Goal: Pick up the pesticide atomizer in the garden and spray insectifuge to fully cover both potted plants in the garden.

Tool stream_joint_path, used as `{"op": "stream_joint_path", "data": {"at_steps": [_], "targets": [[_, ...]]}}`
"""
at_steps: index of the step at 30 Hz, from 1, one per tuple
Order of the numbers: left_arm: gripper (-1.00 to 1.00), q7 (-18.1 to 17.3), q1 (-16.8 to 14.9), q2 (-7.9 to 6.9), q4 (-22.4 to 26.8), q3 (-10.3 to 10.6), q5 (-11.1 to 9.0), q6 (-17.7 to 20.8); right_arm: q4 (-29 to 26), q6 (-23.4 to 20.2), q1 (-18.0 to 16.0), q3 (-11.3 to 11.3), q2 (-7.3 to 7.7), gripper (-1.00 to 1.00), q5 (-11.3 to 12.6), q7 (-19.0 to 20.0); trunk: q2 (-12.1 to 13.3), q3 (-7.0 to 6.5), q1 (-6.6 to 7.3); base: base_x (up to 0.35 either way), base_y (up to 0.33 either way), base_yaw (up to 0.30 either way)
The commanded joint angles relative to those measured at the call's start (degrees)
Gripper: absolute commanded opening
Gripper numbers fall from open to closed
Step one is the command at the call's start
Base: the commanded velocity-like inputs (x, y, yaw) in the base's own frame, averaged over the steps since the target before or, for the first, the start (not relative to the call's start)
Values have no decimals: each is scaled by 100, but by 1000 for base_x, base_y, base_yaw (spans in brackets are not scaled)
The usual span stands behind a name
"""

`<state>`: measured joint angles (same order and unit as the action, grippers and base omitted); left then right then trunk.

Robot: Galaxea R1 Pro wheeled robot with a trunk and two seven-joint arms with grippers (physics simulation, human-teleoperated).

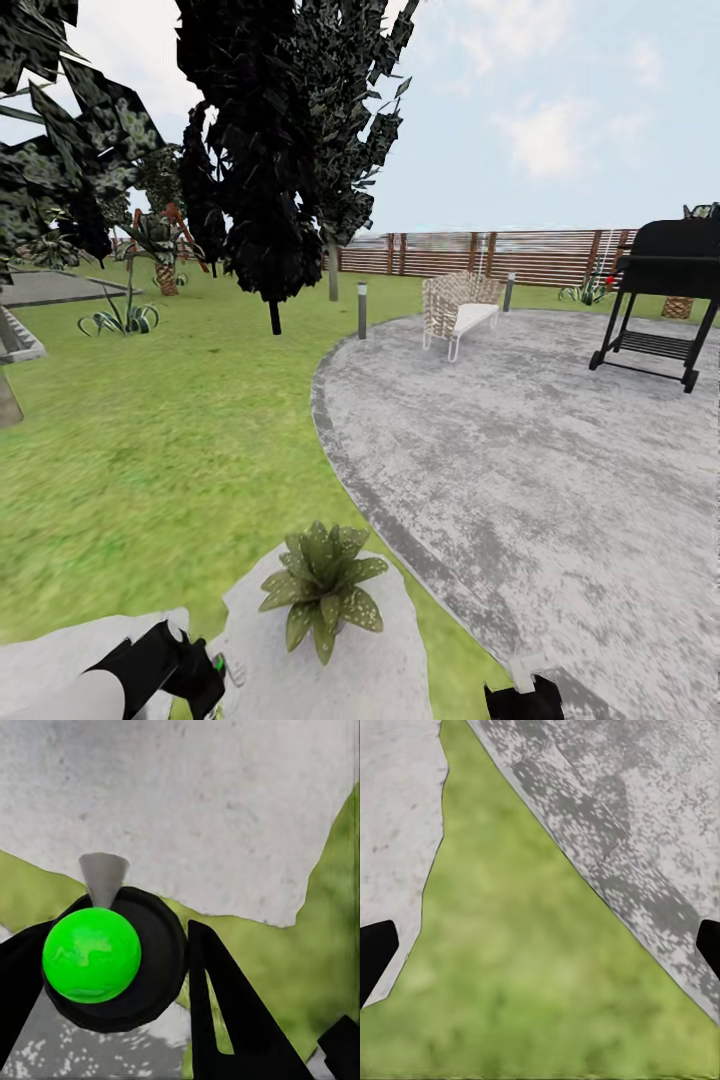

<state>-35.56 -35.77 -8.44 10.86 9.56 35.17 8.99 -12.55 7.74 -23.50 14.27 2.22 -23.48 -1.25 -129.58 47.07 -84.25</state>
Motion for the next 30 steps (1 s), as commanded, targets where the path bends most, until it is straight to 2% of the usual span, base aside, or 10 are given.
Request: {"op": "stream_joint_path", "data": {"at_steps": [1,10,12,15,18,20,21,23,27,30], "targets": [[-100,-26,2,4,-3,45,-50,43,10,26,-5,41,-2,100,-60,-9,-3,6,4,-294,39,0],[-100,-59,0,55,-45,45,-116,-205,-1,18,-5,-56,-9,100,-213,132,-3,6,4,-333,5,0],[-100,-90,0,59,-48,55,-105,-478,-44,23,-5,-343,-7,100,-447,448,-3,6,4,-217,0,0],[-100,-437,0,50,-29,110,7,-990,-716,18,-12,-708,-3,100,-712,1474,-3,6,4,-50,0,0],[-100,-1012,-4,32,35,190,398,-1225,-1533,17,-14,-984,-2,100,-764,2600,-3,6,4,-4,0,0],[-100,-1300,-18,49,44,278,704,-1251,-1907,17,-14,-1334,-8,100,-767,3109,-3,6,4,-1,0,0],[-100,-1676,-69,55,54,349,990,-1253,-2201,8,-18,-1787,-29,100,-759,3376,-3,6,4,0,0,0],[-100,-2071,-98,33,56,368,1074,-1251,-2391,2,-21,-2055,-53,100,-750,3569,-3,6,4,0,0,0],[-100,-2838,-121,24,141,364,1100,-1239,-2676,0,-23,-2164,-71,100,-738,4332,-3,6,4,0,0,0],[-100,-2887,-221,-70,236,388,1198,-1336,-2747,14,-33,-2182,-169,100,-693,4320,-3,5,4,0,0,0]]}}
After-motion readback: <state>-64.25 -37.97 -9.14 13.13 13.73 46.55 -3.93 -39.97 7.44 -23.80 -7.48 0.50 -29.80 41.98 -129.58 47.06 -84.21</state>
